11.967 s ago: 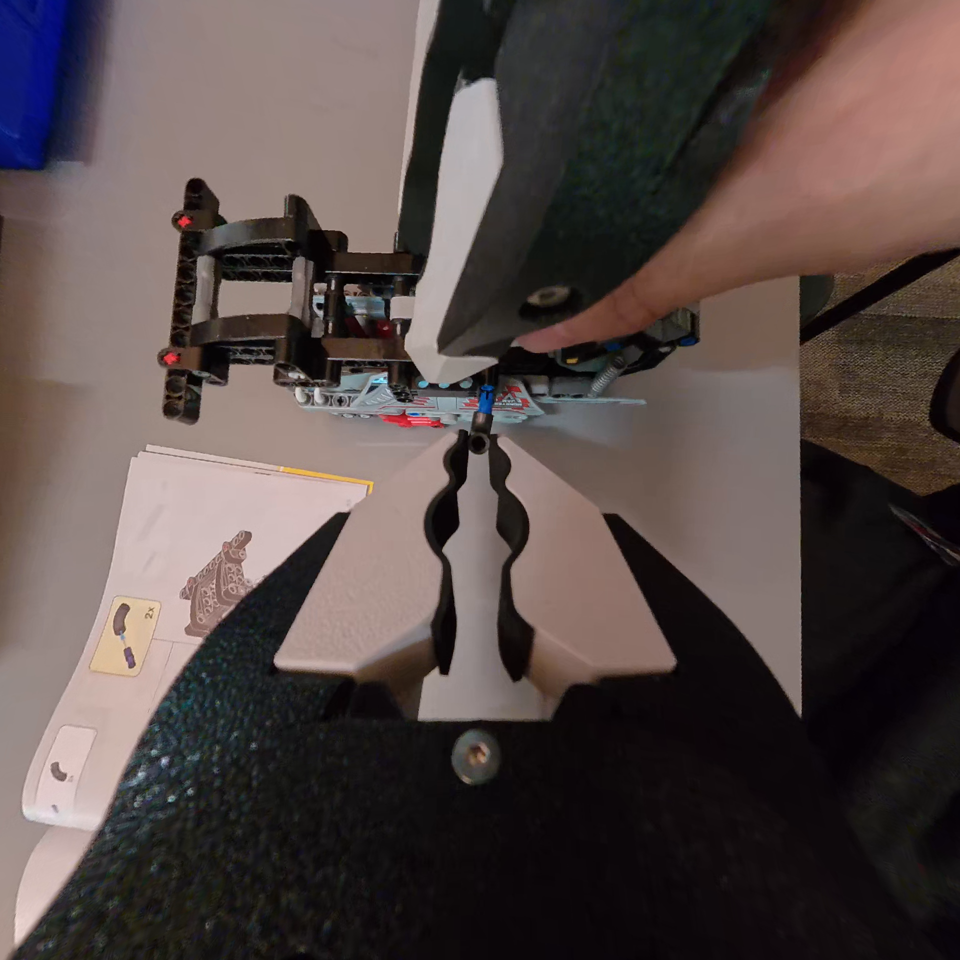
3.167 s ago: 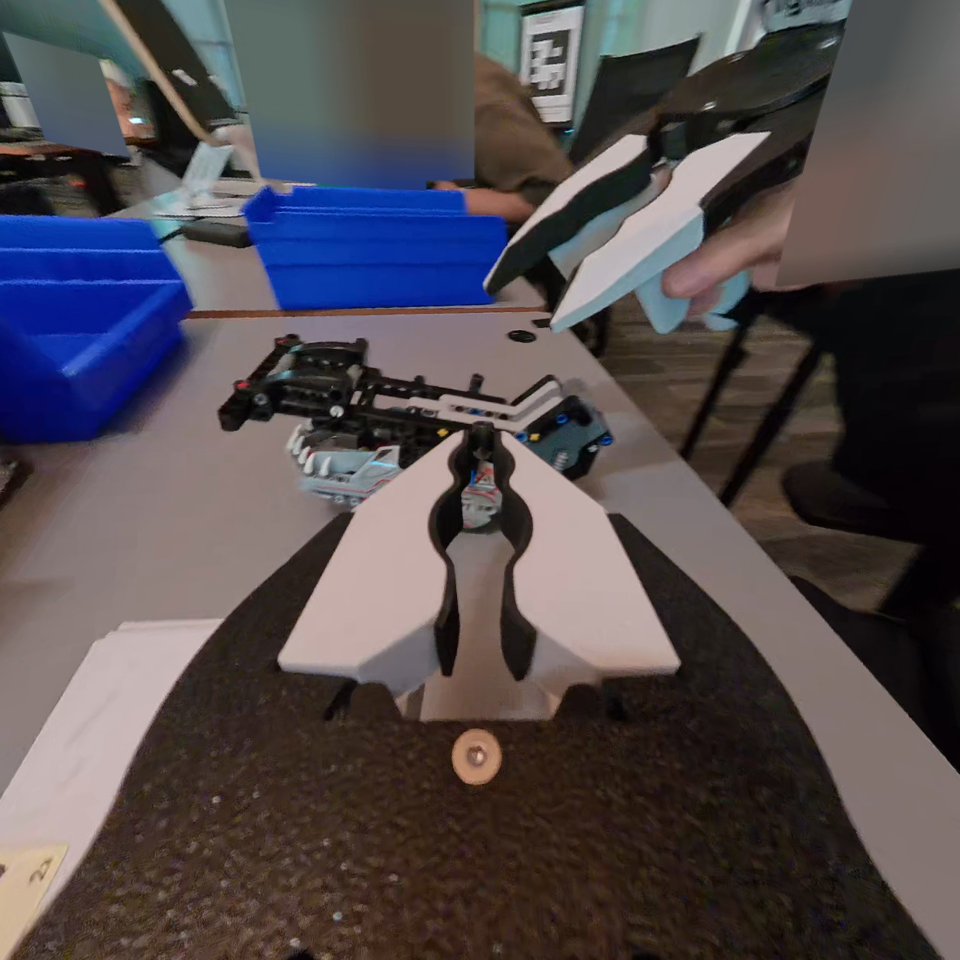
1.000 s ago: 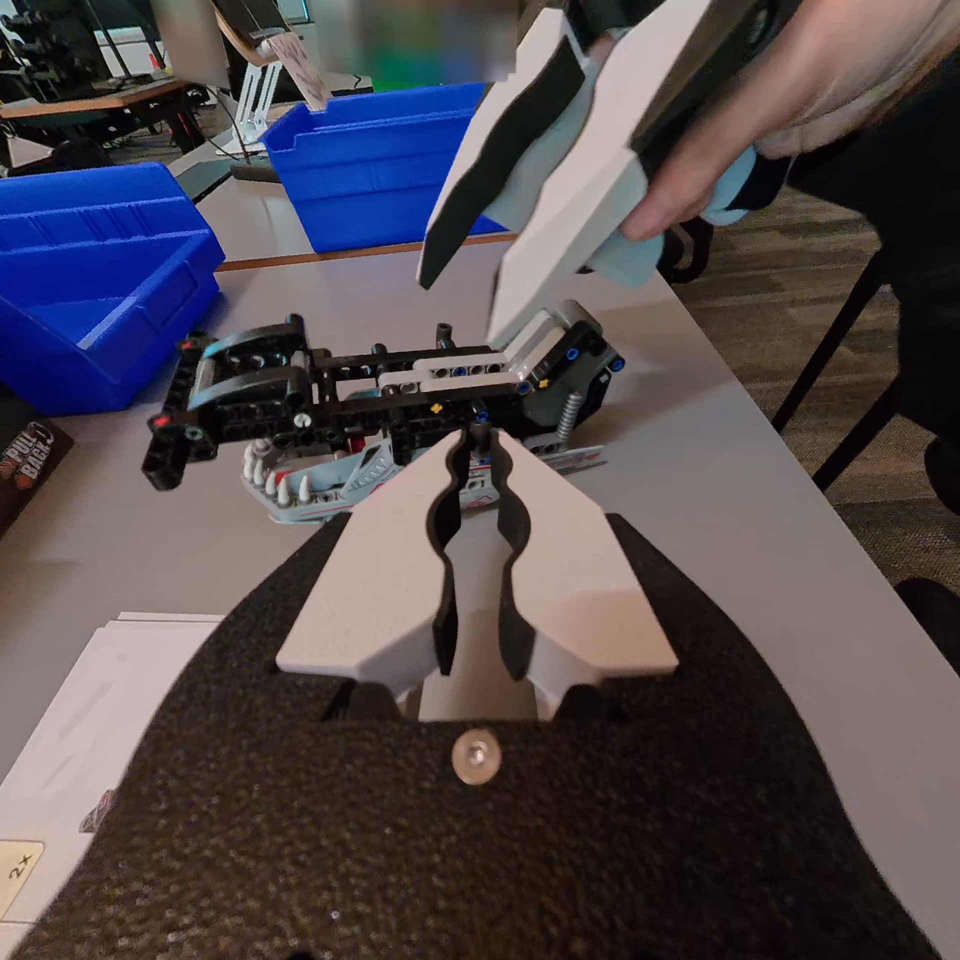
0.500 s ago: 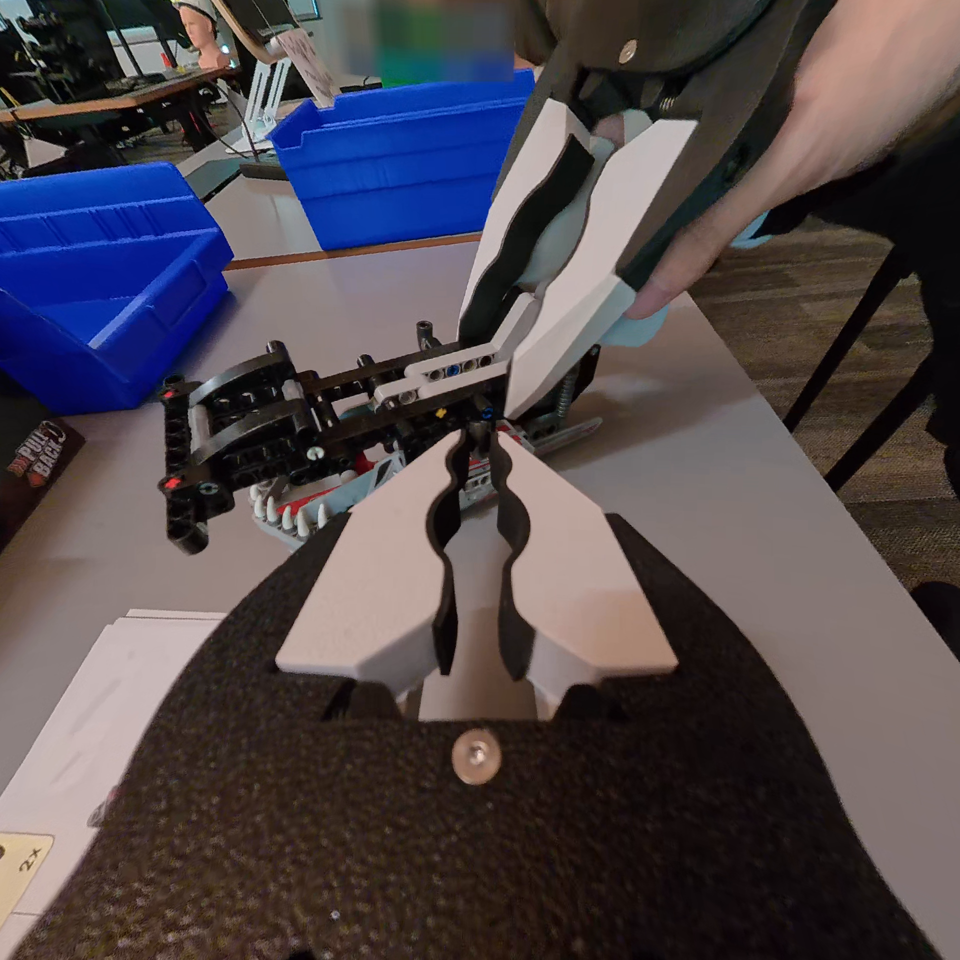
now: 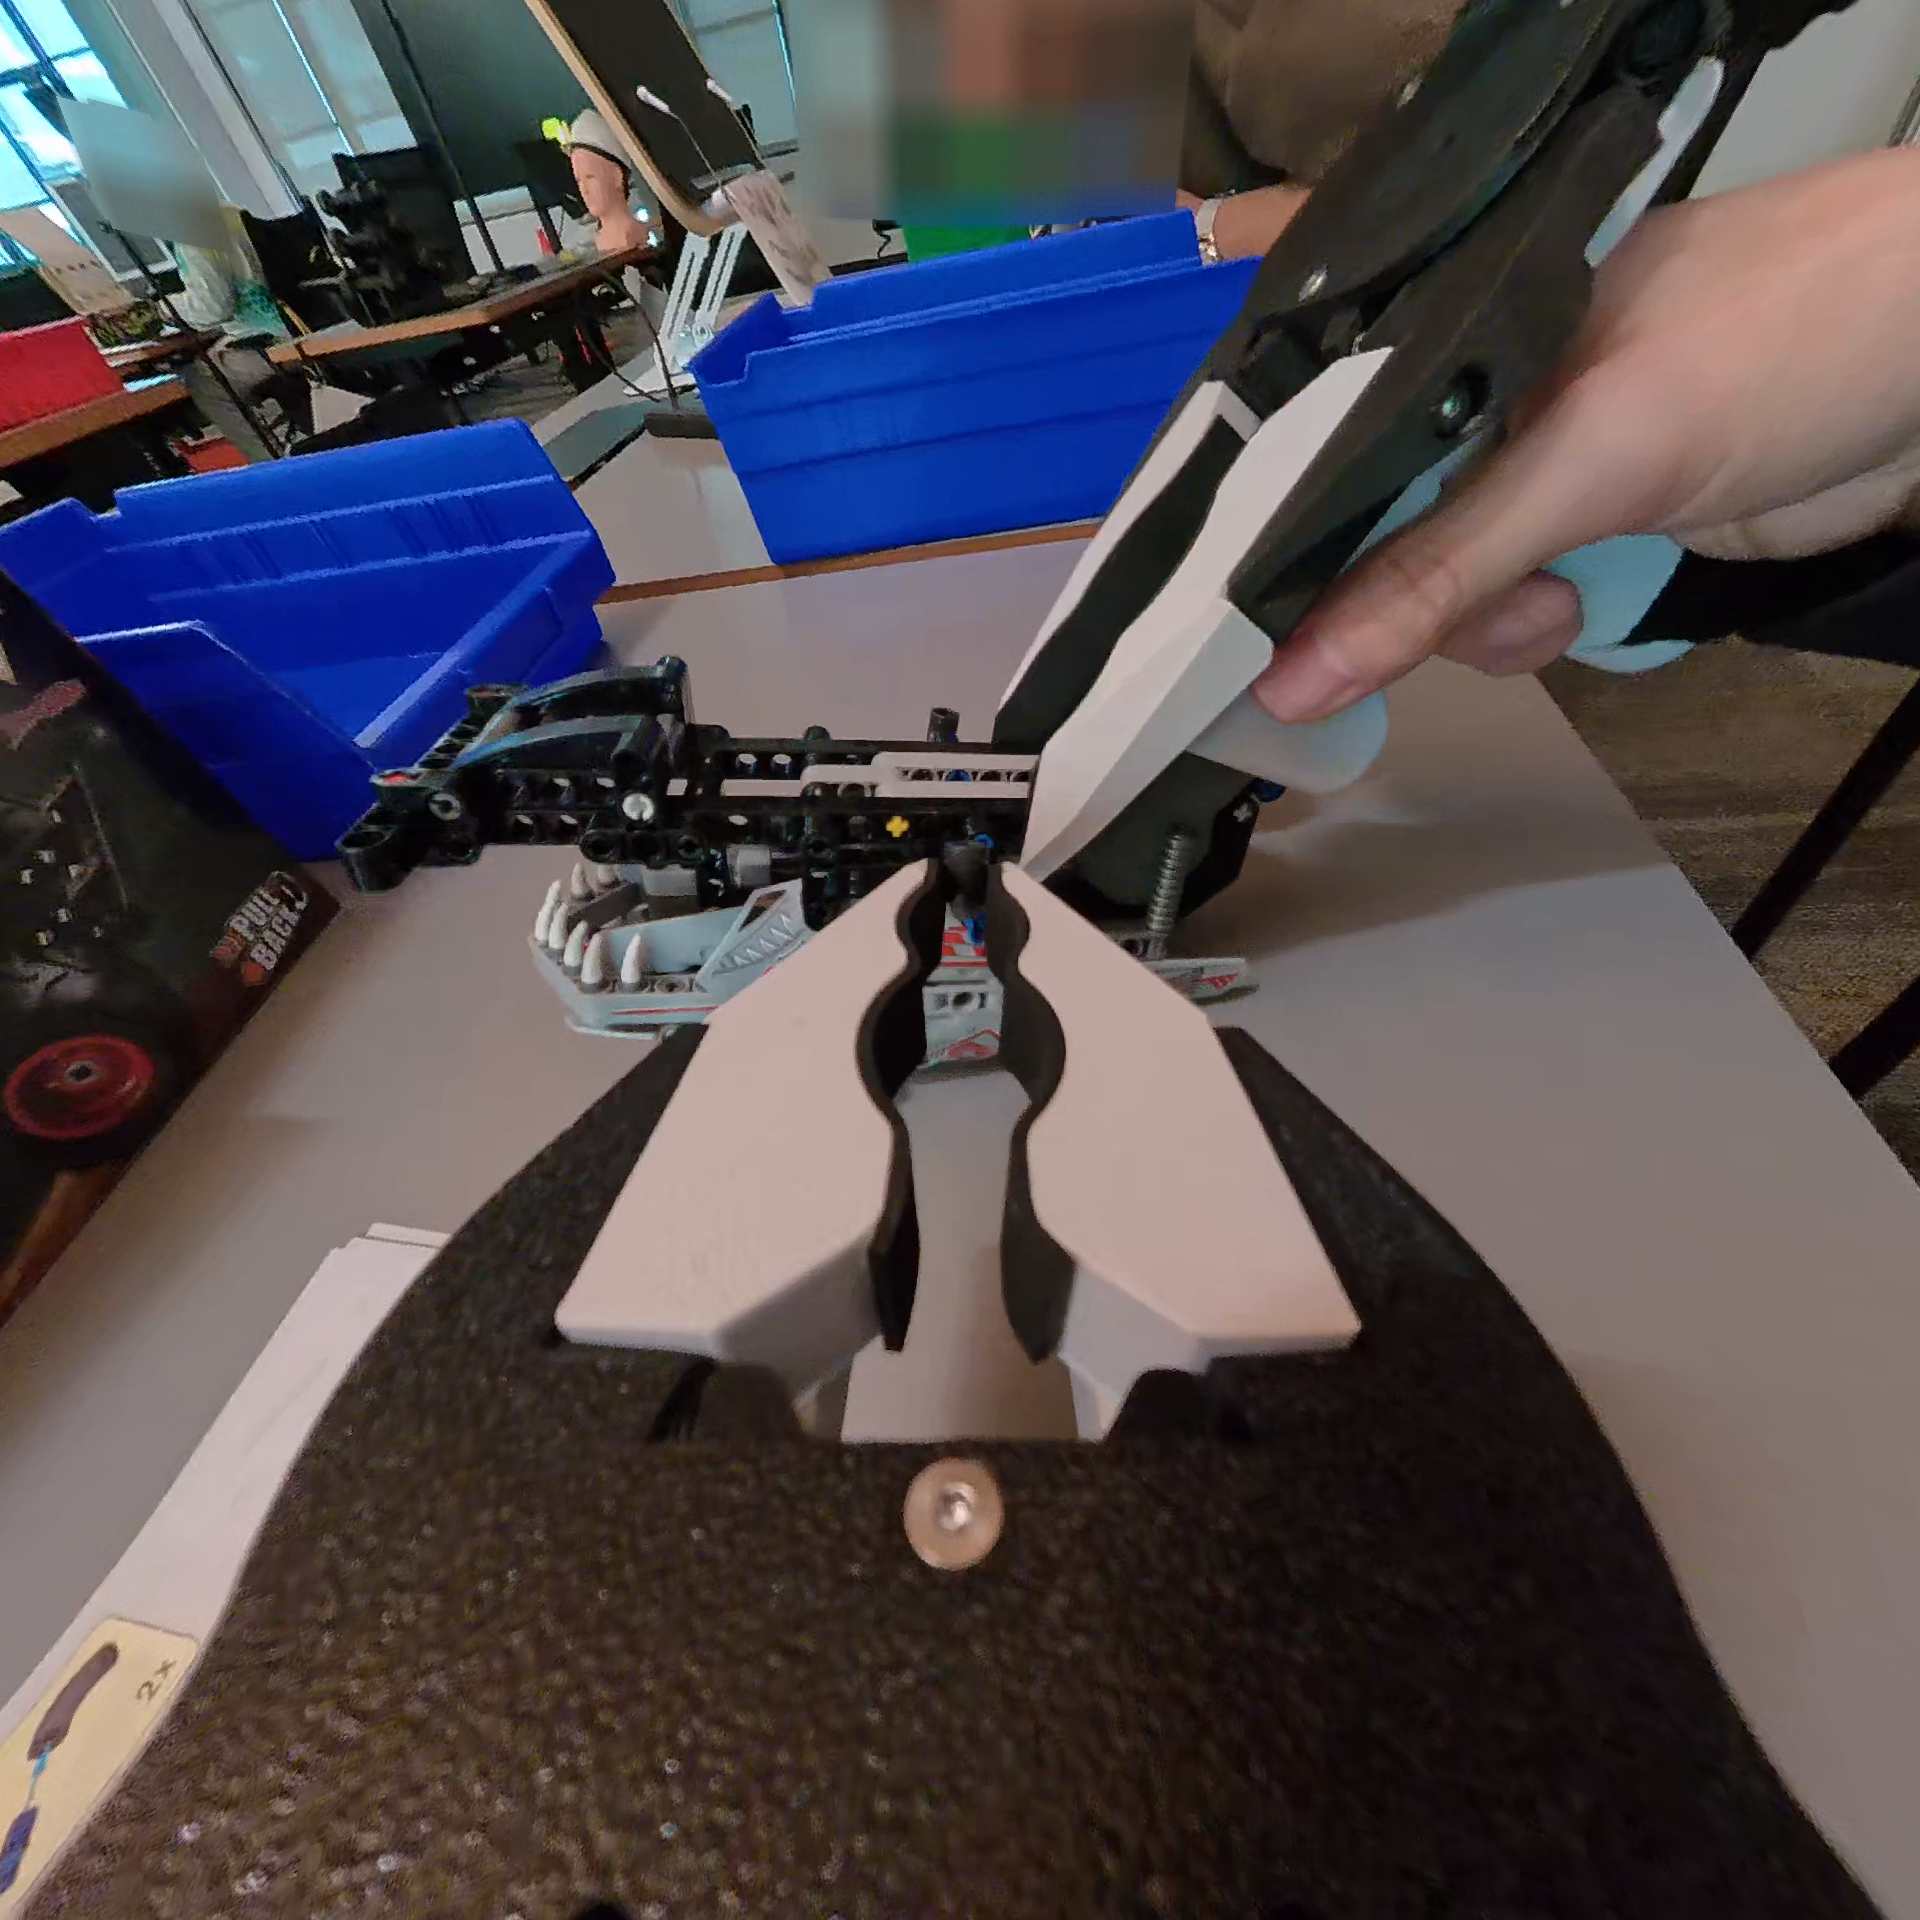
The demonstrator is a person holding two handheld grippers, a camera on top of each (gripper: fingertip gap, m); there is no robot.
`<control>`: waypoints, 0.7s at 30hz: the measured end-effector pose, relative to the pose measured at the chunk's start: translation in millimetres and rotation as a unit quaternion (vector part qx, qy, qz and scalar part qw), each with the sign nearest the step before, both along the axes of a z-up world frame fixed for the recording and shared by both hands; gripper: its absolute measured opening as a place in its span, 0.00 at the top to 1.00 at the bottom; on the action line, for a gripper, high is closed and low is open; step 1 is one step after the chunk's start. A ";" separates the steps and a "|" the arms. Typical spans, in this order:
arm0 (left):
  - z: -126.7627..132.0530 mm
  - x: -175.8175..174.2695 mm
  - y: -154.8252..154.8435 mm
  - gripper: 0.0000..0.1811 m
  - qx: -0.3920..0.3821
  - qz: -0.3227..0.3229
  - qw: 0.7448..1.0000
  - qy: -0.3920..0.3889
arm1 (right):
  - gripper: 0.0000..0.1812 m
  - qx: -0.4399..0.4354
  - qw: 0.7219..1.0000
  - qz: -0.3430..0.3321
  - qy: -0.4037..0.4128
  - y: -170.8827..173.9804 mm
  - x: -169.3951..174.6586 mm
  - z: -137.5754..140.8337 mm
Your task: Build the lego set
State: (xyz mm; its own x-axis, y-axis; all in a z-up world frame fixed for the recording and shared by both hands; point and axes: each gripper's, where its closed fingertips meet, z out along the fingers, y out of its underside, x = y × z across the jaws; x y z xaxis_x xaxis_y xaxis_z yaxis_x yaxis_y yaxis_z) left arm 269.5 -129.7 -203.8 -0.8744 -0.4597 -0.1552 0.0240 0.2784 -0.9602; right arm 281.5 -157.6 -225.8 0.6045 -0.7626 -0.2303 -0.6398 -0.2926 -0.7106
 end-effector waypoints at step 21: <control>-1.1 3.5 -4.2 0.97 0.034 0.001 0.996 -0.078 | 0.76 0.037 0.999 -0.019 -0.003 -1.2 5.2 1.1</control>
